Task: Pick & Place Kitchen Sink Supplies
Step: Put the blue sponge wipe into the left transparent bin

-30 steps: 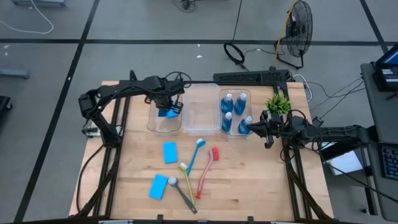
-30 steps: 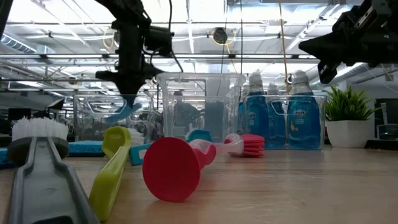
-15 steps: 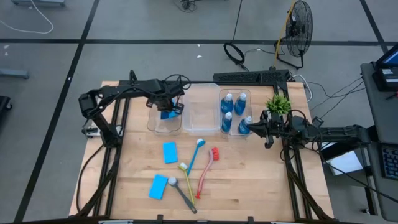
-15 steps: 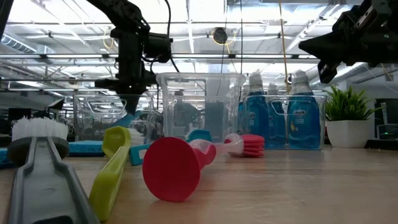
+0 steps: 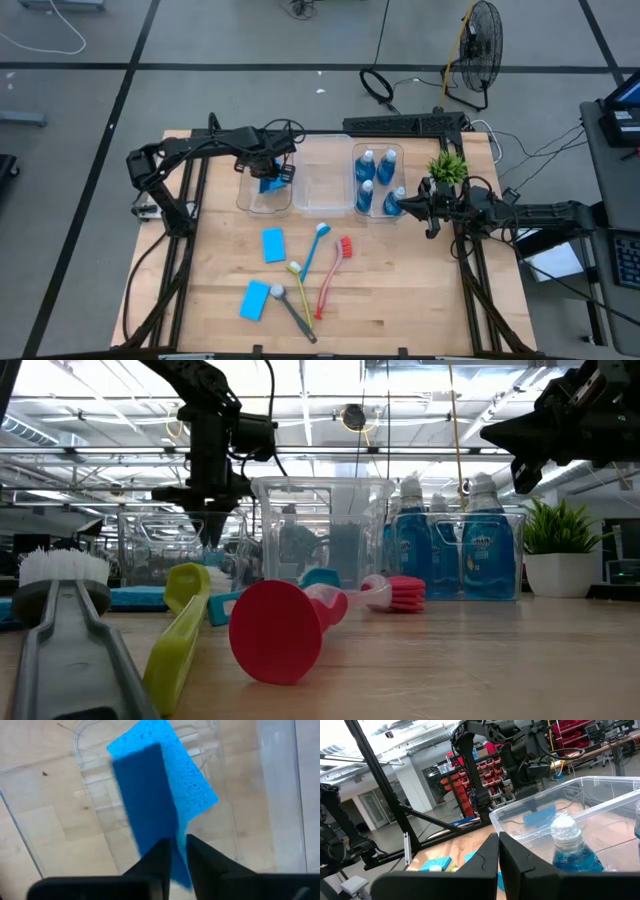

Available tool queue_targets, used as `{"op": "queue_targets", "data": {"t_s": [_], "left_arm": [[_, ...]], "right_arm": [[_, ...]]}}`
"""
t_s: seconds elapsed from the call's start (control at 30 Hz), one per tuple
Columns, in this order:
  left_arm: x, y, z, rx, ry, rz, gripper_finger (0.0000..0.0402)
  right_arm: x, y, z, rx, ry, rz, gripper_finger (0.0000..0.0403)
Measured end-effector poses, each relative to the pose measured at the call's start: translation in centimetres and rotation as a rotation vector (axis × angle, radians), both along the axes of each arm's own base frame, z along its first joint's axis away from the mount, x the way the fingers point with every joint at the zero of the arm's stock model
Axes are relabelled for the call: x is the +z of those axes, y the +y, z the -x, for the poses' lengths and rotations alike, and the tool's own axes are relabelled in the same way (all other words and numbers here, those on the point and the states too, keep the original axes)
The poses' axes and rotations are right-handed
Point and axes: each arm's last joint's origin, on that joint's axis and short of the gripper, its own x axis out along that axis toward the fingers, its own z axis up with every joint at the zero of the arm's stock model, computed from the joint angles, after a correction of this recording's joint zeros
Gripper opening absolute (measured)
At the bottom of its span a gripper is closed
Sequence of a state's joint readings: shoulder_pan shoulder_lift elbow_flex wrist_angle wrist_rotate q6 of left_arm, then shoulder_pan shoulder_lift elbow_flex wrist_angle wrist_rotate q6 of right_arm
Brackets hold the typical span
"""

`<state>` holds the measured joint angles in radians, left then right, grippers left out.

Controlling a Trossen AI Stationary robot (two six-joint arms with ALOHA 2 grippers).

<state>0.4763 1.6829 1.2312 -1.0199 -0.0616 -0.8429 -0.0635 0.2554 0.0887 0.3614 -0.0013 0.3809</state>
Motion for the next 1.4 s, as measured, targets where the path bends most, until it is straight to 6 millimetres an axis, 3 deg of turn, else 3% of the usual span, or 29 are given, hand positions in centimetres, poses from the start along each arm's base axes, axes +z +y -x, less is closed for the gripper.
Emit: {"op": "queue_targets", "data": {"t_s": [0.3, 0.57, 0.73, 1.0, 1.4], "left_arm": [[0.2, -0.1, 0.1, -0.028, -0.004, 0.002, 0.0169], [3.8, -1.0, 2.1, -0.028, -0.099, -0.018, 0.0223], [7.1, -2.8, 3.9, -0.025, -0.21, -0.032, 0.0219], [10.9, -7.7, 5.9, -0.048, -0.38, -0.035, 0.0192], [11.9, -14.6, 6.2, -0.072, -0.454, 0.104, 0.0165]], "right_arm": [[0.0, 0.0, 0.0, 0.0, 0.0, 0.0, 0.0], [0.0, 0.0, 0.0, 0.0, -0.004, 0.0, 0.0], [0.0, 0.0, 0.0, 0.0, -0.004, 0.0, 0.0], [0.1, 0.0, 0.0, 0.0, -0.007, 0.0, 0.0], [0.1, 0.0, 0.0, 0.0, -0.008, 0.001, 0.0]]}}
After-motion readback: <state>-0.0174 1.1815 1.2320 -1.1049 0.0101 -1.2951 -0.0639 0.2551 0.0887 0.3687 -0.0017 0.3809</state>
